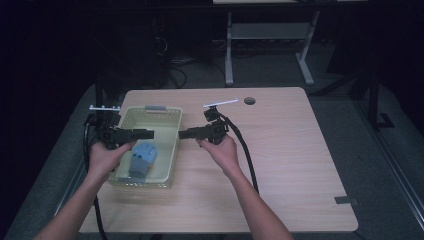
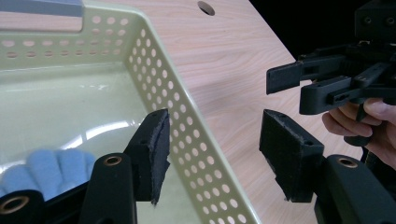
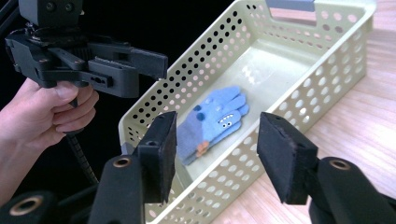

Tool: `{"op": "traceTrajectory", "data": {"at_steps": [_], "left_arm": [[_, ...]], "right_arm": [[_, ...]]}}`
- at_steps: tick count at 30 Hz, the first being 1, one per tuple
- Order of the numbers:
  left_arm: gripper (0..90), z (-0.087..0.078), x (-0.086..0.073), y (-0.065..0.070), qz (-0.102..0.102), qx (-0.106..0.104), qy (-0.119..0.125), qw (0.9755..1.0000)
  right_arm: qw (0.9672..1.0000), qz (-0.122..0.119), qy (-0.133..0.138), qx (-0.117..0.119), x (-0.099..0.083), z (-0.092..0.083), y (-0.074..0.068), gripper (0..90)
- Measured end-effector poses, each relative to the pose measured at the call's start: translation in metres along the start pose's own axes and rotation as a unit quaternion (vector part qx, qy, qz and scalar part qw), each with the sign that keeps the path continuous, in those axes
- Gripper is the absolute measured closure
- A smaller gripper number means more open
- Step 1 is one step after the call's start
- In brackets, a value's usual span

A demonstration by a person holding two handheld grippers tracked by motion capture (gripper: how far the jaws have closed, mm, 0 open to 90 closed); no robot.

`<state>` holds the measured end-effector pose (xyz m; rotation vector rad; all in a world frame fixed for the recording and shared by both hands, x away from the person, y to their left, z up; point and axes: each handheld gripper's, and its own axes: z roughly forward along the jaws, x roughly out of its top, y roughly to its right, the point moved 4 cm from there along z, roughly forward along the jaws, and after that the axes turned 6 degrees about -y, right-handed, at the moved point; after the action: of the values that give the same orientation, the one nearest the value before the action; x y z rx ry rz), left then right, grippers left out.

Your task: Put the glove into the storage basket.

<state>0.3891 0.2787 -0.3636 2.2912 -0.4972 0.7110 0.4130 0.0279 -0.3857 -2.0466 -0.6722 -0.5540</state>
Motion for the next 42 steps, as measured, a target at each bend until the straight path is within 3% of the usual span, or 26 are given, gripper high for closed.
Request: {"op": "traceTrajectory", "data": {"at_steps": [12,25,34,42], "left_arm": [[39.7,0.011,0.004,0.017,0.007,-0.031,0.009,0.9994],[38.0,0.027,0.013,0.045,0.030,-0.048,0.003,0.9984],[34.7,0.045,0.015,0.062,0.047,-0.057,-0.007,0.9972],[32.5,0.058,0.015,0.073,0.050,-0.065,-0.009,0.9966]], "right_arm": [[0.9999,-0.004,0.013,-0.001,-0.006,-0.028,0.008,42.6],[0.9997,-0.001,0.025,0.006,-0.012,-0.058,0.012,36.1],[0.9993,0.009,0.034,-0.010,-0.026,-0.083,0.027,34.5],[0.9988,0.018,0.042,-0.019,-0.034,-0.098,0.036,34.0]]}}
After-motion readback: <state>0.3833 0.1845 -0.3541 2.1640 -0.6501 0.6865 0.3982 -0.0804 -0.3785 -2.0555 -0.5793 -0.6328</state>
